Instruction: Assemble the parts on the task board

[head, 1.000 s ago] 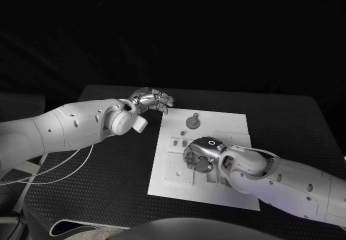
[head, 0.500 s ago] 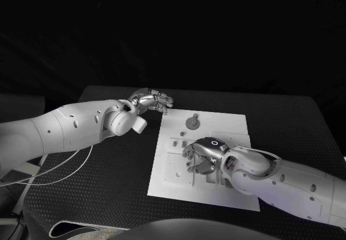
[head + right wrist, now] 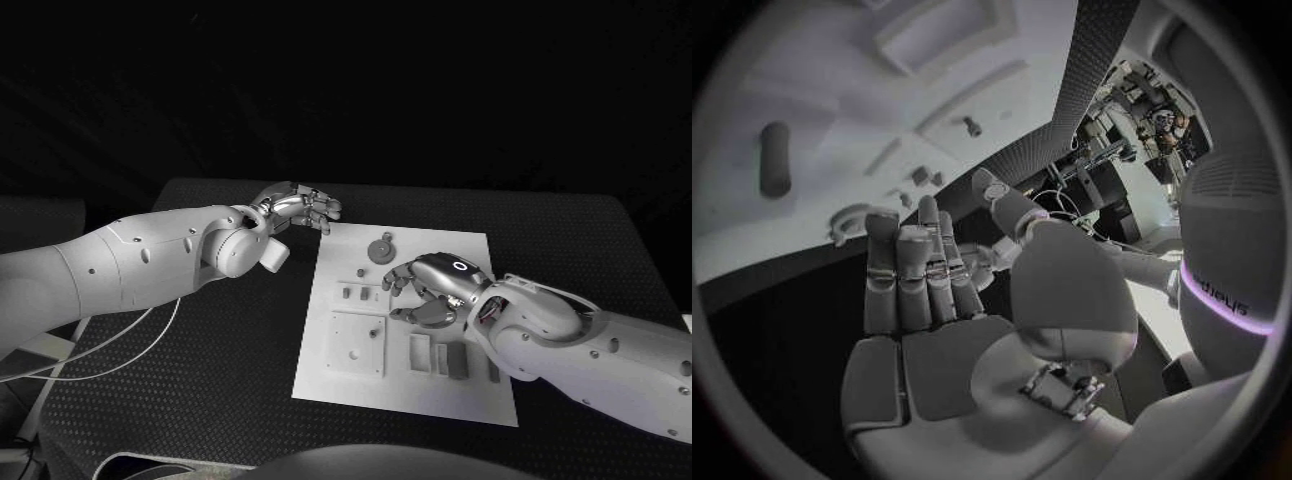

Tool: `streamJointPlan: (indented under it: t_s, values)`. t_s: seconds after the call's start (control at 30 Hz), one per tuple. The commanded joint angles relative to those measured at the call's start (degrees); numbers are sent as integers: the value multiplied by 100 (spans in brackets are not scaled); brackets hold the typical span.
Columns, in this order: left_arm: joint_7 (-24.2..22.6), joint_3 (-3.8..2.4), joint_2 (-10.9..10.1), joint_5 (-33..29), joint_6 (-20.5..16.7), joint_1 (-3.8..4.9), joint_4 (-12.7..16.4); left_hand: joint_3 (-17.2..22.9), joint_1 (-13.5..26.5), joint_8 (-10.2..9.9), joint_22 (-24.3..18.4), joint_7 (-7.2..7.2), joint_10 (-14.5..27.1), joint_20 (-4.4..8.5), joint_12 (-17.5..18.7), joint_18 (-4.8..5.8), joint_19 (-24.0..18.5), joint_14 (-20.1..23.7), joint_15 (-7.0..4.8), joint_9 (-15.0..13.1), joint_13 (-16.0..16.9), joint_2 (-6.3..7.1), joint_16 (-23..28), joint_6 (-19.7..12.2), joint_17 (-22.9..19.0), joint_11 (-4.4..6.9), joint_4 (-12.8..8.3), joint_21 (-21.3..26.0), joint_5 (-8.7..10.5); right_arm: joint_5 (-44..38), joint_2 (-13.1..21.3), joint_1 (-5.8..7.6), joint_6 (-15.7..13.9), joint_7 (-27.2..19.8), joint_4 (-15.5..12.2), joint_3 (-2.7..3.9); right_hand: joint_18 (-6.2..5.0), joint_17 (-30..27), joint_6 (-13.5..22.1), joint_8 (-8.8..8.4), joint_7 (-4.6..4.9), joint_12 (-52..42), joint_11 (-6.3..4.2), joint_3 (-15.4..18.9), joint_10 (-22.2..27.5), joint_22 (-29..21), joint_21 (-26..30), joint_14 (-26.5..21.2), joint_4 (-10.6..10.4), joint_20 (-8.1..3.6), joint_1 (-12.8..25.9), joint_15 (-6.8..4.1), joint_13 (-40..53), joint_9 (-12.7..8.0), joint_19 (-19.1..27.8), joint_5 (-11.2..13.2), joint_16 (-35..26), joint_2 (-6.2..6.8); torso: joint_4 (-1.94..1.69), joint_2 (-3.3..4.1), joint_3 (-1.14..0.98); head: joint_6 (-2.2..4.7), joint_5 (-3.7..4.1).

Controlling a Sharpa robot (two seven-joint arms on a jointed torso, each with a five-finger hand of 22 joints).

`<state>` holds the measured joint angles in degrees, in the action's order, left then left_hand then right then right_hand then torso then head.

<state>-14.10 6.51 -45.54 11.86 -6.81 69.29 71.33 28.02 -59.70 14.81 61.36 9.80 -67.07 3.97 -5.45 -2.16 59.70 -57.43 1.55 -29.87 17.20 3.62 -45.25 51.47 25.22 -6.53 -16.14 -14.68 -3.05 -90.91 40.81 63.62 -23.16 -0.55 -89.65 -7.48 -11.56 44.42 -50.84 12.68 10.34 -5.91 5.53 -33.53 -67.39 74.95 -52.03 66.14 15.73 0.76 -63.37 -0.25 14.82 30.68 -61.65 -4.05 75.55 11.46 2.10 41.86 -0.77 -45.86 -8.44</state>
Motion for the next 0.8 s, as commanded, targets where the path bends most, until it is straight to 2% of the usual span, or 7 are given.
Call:
streamJointPlan:
  t_s: [0.03,0.1,0.27,0.33,0.5,0.6,0.8]
  values:
    - [-82,-4,-4,-6,19,8,19,-36,49,32,-7,-4,-36,0,11,-92,37,-40,11,9,-8,-11,40,-24,10,9,5,32,-15,313,133,120,45,-128,-58,31,-344,-9,-32,28,-10,-41,2,-3,-51,99,-32,5,41,-49,-9,-60,8,4,4,18,20,-61,5,0,5,56,50]
    - [-97,-4,19,-6,23,7,-11,-35,47,34,-7,-4,-37,0,10,-92,38,-40,10,9,-8,-11,41,-22,12,10,4,32,-16,317,265,238,210,-93,-11,70,-344,-17,-38,37,-14,-59,-10,3,-86,97,-34,12,60,-51,-19,-70,16,1,7,18,17,-79,5,-5,9,83,77]
    - [-103,-4,19,-6,17,7,-15,-33,43,37,-7,-6,-40,0,9,-92,39,-42,10,10,-8,-14,43,-19,16,11,4,33,-16,43,494,406,725,77,94,82,-344,-36,-8,30,-28,-47,-9,42,-74,91,-21,-16,39,-34,53,-69,12,-15,42,18,-6,-12,0,-10,7,122,118]
    - [-104,-4,24,-6,20,6,-21,-32,42,38,-7,-6,-41,1,8,-92,40,-43,9,10,-8,-15,44,-18,18,11,3,34,-15,-141,549,416,857,164,118,82,-344,-43,1,30,-41,-35,-1,50,-55,87,-11,-36,20,-23,92,-62,7,-22,63,17,-17,29,5,-12,5,122,109]
    - [-107,-3,29,-6,22,6,-38,-32,40,39,-7,-7,-42,1,7,-92,41,-44,9,10,-8,-15,46,-16,20,12,2,34,-15,-511,594,416,1257,350,146,80,-344,-64,95,10,-159,74,83,27,132,71,42,-145,-76,25,206,19,-42,-58,161,14,-48,181,2,-10,-2,142,113]
    - [-109,-3,34,-6,24,6,-45,-32,39,40,-7,-7,-43,1,7,-92,42,-44,9,11,-8,-15,46,-16,22,12,2,35,-15,-632,596,415,1308,409,141,75,-344,-69,138,9,-236,118,125,-3,221,68,64,-204,-148,52,239,63,-63,-72,211,15,-48,253,5,-13,-3,143,111]
    - [-118,-3,56,-6,31,5,-55,-31,39,41,-7,-8,-44,1,7,-91,43,-45,9,11,-8,-17,49,-15,24,12,2,35,-15,-926,511,414,1351,515,294,9,-344,-77,172,12,-268,139,147,-34,276,67,82,-255,-195,70,230,84,-75,-83,254,16,-50,302,8,-14,-2,152,121]
